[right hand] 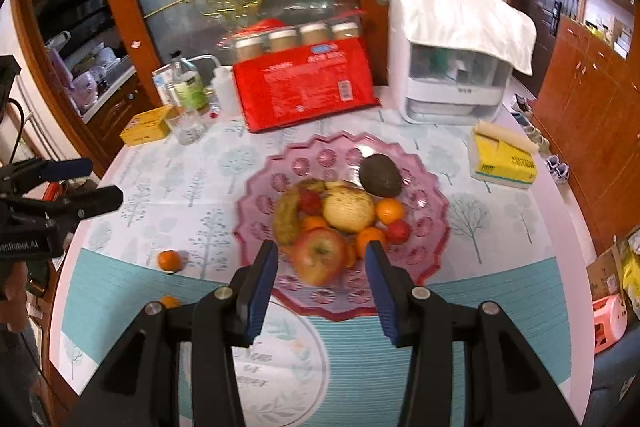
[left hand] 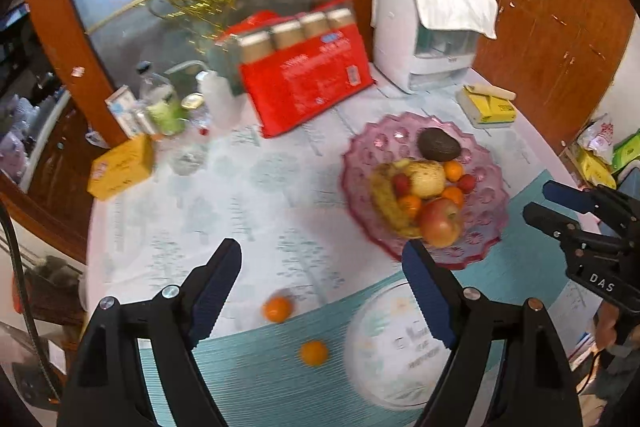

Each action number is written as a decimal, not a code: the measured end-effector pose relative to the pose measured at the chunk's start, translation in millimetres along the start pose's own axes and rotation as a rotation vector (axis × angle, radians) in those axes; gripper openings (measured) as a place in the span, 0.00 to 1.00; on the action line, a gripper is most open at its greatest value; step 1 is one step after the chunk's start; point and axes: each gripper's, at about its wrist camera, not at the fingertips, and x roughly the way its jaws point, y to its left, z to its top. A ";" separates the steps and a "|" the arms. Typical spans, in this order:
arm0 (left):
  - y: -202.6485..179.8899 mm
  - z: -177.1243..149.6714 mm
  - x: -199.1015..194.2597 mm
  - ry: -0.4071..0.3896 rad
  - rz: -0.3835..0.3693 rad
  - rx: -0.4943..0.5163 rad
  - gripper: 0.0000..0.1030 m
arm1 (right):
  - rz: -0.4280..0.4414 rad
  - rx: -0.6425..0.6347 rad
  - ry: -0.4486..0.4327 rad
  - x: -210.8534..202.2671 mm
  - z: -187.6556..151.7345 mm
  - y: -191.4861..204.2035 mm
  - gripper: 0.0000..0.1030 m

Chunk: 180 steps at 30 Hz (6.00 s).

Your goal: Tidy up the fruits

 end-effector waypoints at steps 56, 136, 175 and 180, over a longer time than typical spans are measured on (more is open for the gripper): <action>80.3 -117.3 169.2 0.212 -0.190 0.059 0.77 | 0.278 -0.070 0.311 176.5 -109.6 164.1 0.30; -149.7 43.5 221.4 0.203 -0.179 -0.041 0.37 | 0.161 0.012 0.226 159.3 -8.6 -116.5 0.31; -101.0 -16.0 77.1 0.065 -0.092 -0.217 0.90 | 0.151 0.052 0.158 73.7 -31.9 -79.8 0.44; -95.7 -42.5 45.3 0.040 -0.053 -0.221 0.90 | 0.157 0.065 0.155 45.4 -51.1 -61.8 0.45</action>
